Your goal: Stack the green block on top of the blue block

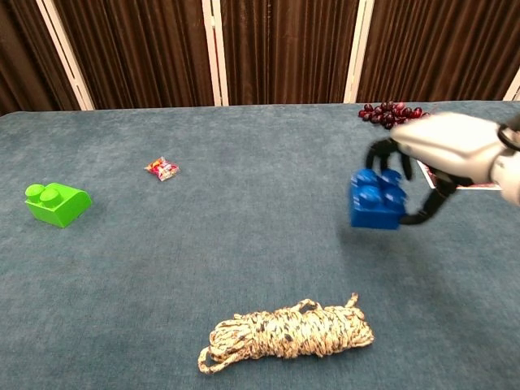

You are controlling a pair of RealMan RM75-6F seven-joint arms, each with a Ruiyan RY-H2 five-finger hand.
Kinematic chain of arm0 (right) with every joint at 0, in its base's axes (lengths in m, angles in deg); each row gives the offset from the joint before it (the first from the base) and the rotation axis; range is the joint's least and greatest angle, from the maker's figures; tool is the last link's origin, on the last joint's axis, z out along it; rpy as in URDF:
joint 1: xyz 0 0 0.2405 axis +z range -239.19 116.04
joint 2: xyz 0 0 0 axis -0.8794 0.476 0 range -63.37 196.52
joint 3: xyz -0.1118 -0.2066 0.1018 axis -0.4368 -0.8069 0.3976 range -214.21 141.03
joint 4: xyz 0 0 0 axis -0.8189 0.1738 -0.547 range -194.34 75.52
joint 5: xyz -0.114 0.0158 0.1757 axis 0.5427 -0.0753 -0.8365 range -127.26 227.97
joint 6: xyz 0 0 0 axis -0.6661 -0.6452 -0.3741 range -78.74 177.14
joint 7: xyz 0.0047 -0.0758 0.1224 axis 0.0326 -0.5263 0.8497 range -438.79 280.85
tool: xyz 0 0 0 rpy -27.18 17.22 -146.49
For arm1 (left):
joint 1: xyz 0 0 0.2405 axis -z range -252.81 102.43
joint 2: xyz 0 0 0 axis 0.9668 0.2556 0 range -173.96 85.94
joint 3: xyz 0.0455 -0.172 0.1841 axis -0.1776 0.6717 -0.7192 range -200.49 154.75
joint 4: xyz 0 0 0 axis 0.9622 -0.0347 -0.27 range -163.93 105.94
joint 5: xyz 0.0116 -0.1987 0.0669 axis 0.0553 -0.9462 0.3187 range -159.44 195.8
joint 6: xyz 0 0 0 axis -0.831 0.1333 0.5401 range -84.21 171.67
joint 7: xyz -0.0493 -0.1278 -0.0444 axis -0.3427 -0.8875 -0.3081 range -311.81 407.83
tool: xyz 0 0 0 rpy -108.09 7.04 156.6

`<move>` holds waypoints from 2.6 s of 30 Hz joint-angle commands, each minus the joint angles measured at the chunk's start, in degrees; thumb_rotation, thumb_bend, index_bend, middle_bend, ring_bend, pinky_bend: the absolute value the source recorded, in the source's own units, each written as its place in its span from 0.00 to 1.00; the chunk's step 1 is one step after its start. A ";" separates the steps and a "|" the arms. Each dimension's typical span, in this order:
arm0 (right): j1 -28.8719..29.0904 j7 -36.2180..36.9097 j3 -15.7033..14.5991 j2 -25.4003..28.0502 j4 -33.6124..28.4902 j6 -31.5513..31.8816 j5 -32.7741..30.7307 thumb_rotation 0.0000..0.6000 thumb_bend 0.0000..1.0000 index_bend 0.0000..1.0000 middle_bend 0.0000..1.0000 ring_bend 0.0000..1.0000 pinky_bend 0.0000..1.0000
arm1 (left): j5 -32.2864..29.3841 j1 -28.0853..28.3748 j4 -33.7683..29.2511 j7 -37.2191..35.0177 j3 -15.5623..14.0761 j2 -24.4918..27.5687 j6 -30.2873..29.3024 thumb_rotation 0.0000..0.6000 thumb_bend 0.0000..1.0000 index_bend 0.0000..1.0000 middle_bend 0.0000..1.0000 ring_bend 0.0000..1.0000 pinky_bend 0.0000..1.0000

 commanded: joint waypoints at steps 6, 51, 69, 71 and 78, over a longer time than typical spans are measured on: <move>11.08 -1.26 4.16 -1.24 1.55 -11.85 -2.41 1.00 0.43 0.41 0.56 0.46 0.60 | -1.34 0.87 0.05 -1.29 0.50 0.60 1.40 1.00 0.00 0.00 0.00 0.00 0.00; 8.67 2.89 -3.44 14.27 -12.26 3.76 0.44 1.00 0.00 0.00 0.00 0.00 0.04 | -3.18 4.07 5.95 -7.77 0.84 1.22 6.68 1.00 0.00 0.00 0.00 0.00 0.00; -15.10 25.03 -11.94 20.96 -4.60 24.61 9.48 1.00 0.00 0.00 0.00 0.00 0.00 | -6.69 22.34 22.73 -7.59 3.63 -9.59 32.15 1.00 0.00 0.00 0.00 0.00 0.00; -16.36 24.72 -11.93 19.91 -3.11 25.93 9.97 1.00 0.00 0.00 0.00 0.00 0.00 | -4.64 23.11 25.87 -10.61 2.89 -10.44 33.93 1.00 0.00 0.00 0.00 0.00 0.00; -18.88 23.56 -11.28 18.15 -0.45 27.56 10.66 1.00 0.00 0.00 0.00 0.00 0.00 | 4.15 24.65 35.14 -18.28 -1.32 -12.19 36.27 1.00 0.05 0.03 0.01 0.00 0.00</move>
